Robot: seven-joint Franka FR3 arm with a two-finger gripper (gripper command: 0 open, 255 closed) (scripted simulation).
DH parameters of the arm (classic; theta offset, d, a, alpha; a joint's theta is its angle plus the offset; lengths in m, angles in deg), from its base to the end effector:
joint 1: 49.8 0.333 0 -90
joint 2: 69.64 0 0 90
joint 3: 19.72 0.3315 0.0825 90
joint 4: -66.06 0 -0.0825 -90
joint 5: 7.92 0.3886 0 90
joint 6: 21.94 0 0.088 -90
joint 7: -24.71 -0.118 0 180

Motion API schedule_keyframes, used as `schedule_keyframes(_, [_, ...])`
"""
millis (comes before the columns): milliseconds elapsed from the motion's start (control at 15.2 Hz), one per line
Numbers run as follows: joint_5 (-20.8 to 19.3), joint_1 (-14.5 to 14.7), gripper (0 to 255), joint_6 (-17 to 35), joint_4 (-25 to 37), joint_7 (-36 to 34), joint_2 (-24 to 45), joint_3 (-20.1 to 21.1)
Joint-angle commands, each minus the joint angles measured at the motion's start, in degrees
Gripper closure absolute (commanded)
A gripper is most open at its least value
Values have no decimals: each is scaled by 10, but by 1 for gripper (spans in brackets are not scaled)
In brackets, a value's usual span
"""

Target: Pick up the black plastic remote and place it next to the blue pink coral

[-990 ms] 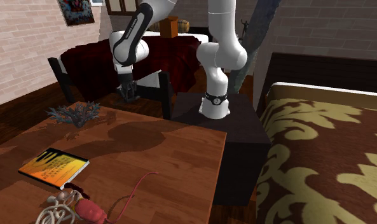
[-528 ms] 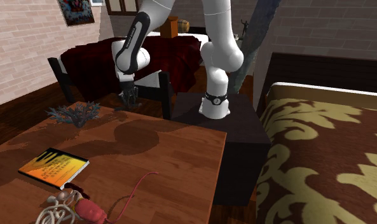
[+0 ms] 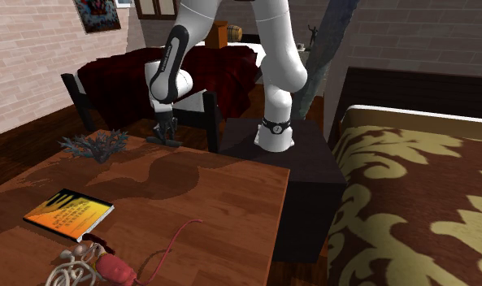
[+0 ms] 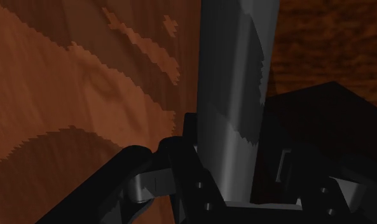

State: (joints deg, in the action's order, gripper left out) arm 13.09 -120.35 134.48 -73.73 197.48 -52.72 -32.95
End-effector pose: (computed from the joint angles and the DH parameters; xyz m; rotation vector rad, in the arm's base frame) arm 0.0364 -0.4904 0.1873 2.5183 1.7736 0.0852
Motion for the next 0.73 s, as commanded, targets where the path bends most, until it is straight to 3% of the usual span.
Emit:
schedule_keyframes(0, [0, -3, 255, 1, 0, 0, 1, 3])
schedule_keyframes(264, [0, -3, 255, 1, 0, 0, 1, 3])
schedule_keyframes(330, [0, -3, 0, 1, 0, 0, 1, 3])
schedule_keyframes(660, [0, -3, 0, 1, 0, 0, 1, 3])
